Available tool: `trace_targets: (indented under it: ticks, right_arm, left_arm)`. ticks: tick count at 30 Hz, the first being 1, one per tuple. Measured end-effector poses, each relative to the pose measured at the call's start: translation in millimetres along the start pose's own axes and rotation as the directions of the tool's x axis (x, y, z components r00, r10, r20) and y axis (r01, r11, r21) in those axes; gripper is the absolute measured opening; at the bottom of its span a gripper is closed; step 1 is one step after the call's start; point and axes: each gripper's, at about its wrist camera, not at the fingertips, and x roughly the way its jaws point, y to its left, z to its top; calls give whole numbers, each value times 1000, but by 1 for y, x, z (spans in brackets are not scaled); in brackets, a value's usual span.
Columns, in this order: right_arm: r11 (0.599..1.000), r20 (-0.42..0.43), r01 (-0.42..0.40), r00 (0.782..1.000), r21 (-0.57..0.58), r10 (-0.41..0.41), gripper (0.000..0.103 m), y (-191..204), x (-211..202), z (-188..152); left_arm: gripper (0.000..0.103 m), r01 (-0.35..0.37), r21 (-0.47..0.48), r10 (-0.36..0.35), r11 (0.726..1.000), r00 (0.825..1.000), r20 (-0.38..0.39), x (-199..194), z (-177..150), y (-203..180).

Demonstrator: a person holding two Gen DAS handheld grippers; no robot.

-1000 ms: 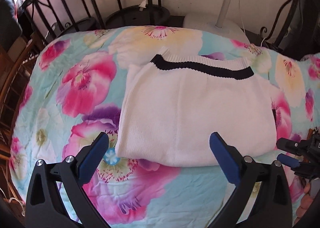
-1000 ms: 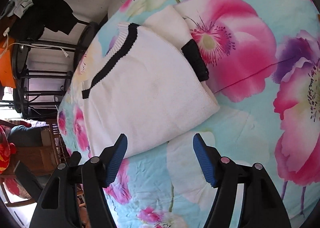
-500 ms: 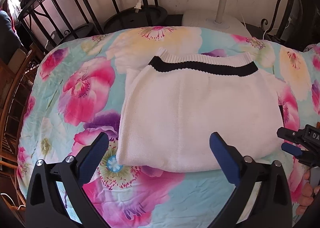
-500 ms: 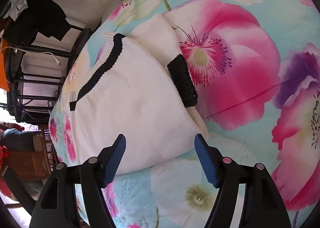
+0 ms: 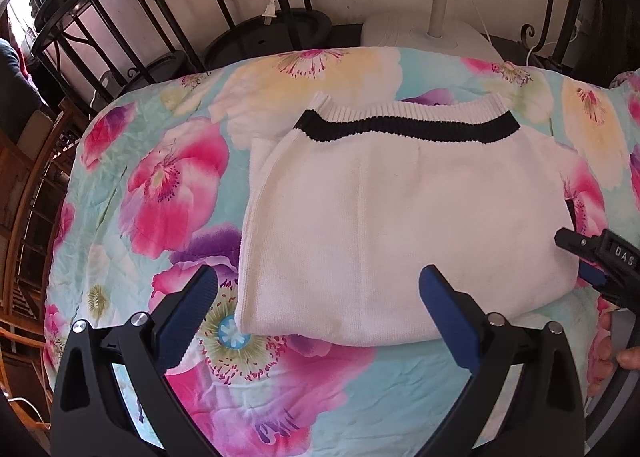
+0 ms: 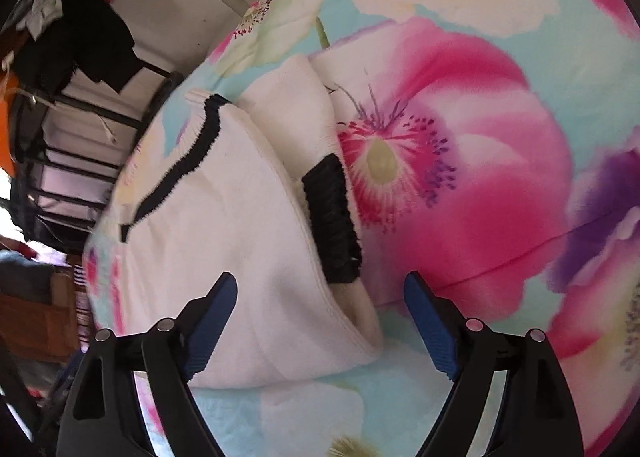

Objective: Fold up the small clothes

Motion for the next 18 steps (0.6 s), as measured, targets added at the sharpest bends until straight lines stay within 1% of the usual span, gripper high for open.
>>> trace_targets:
  ticks: [3,8,10,14,16,18]
  right_arm:
    - [997,-23,-60,998,49,61,86,-5,5,4]
    - [990,-25,-84,996,111,87,86,-14,10,9]
    - [991,-21,-85,996,108,88,86,-15,12,9]
    - [986,11,-130,992,103,129,86,-23,12,13]
    - [985,20,-159,987,62,158,85,-20,11,17]
    - [986,11,-168,986,-6,168,83,-14,14,20]
  left_arm:
    - [98,5,-19,-6,1000,1000,-23,3,2,5]
    - [98,24,-54,-25,998,999,-29,3,5,13]
    - [98,28,-56,-30,998,999,-30,2,6,14]
    - [98,27,-48,-28,998,999,-32,1,6,12]
    - [98,23,-44,-25,999,999,-36,2,5,11]
    - [98,21,-42,-23,999,999,-38,2,5,11]
